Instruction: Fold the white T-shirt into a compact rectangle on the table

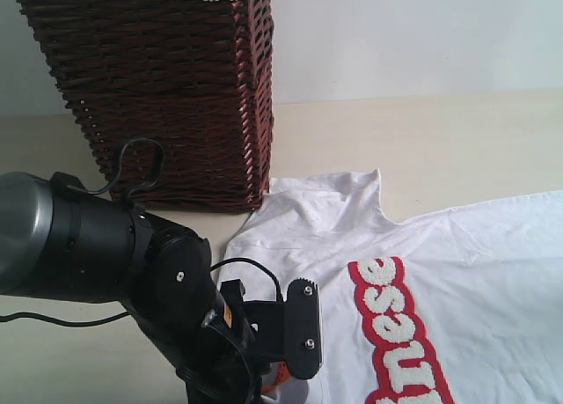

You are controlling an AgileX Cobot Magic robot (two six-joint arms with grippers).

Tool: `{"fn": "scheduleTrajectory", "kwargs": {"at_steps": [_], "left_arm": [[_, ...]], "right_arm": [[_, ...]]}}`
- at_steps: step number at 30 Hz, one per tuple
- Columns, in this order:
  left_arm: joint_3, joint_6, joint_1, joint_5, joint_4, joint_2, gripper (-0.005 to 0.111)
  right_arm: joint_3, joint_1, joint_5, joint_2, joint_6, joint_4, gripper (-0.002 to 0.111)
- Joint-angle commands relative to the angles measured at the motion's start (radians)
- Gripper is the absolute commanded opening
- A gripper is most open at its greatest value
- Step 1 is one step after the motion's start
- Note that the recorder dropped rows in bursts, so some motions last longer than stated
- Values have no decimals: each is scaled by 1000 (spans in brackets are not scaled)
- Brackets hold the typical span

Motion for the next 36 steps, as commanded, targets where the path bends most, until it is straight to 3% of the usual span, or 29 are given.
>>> {"fn": "scheduleTrajectory", "kwargs": {"at_steps": [1, 11, 14, 18, 25, 36], "left_arm": [[24, 3, -1, -24, 30, 32, 0], [24, 3, -1, -24, 30, 32, 0], [24, 3, -1, -24, 30, 32, 0], [24, 3, -1, -24, 30, 32, 0], [24, 3, -1, -24, 30, 32, 0], [24, 3, -1, -24, 30, 32, 0]], "right_arm": [[-5, -1, -16, 10, -10, -111, 88], [-5, -1, -96, 115, -10, -162, 84], [-5, -1, -98, 115, -10, -167, 66], [-5, 1, -93, 117, -10, -209, 31], [-5, 1, -93, 117, -10, -204, 0], [-5, 1, -49, 61, 12, -87, 0]]}}
